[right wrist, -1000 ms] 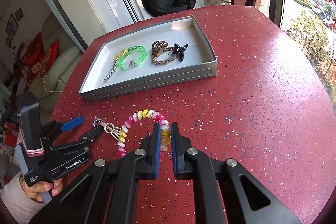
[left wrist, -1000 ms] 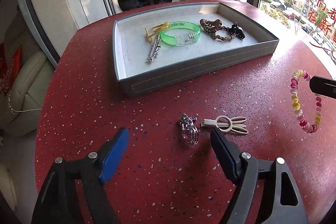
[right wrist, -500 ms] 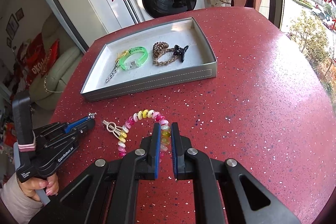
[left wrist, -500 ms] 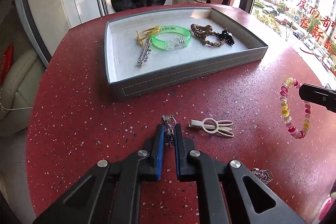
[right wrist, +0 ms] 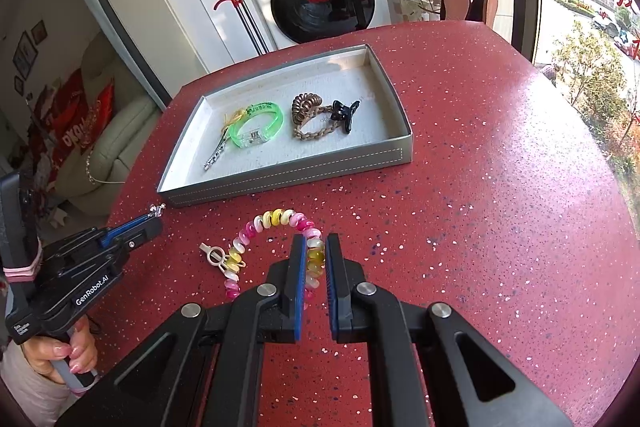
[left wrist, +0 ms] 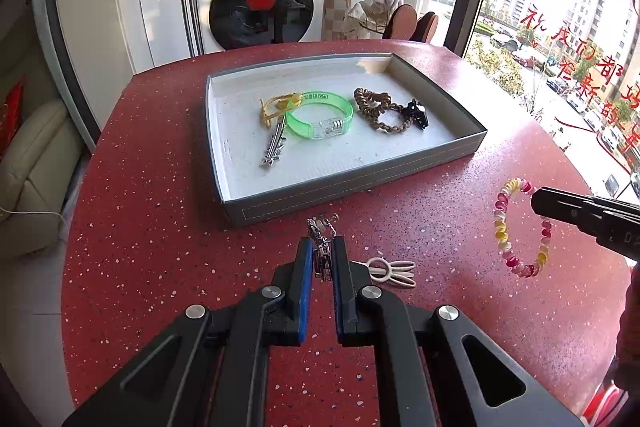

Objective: Organize jewelry
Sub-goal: 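Carry the key charm and beaded bracelet over the grey tray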

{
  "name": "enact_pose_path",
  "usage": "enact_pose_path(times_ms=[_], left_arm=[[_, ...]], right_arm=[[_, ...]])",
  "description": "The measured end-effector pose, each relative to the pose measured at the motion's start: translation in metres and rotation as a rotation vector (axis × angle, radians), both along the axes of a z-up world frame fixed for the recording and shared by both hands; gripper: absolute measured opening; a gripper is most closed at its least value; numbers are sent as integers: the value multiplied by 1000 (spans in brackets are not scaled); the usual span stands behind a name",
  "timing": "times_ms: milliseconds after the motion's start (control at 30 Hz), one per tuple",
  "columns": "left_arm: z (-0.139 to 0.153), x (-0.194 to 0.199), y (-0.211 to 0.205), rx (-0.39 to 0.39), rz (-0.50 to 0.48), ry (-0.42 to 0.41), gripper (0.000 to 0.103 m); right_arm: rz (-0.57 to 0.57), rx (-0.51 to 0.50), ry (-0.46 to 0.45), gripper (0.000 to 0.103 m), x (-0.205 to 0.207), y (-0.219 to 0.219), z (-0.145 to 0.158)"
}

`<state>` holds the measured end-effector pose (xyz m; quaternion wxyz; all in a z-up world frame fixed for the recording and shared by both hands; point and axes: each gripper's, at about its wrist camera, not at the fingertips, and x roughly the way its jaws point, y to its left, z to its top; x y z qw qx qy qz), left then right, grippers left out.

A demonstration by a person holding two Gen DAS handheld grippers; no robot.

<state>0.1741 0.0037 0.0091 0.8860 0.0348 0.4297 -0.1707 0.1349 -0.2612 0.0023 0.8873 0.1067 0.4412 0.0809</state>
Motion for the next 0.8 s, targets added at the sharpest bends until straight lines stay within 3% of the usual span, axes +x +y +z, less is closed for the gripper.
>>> enact_pose_path(times_ms=[367,800], left_arm=[[23,22,-6,-35,8,-36,27],[30,59,-7,-62,37,-35,27]], right_arm=[[1,5,-9,10,25,0,13],[-6,6,-24,10,68,-3,29]])
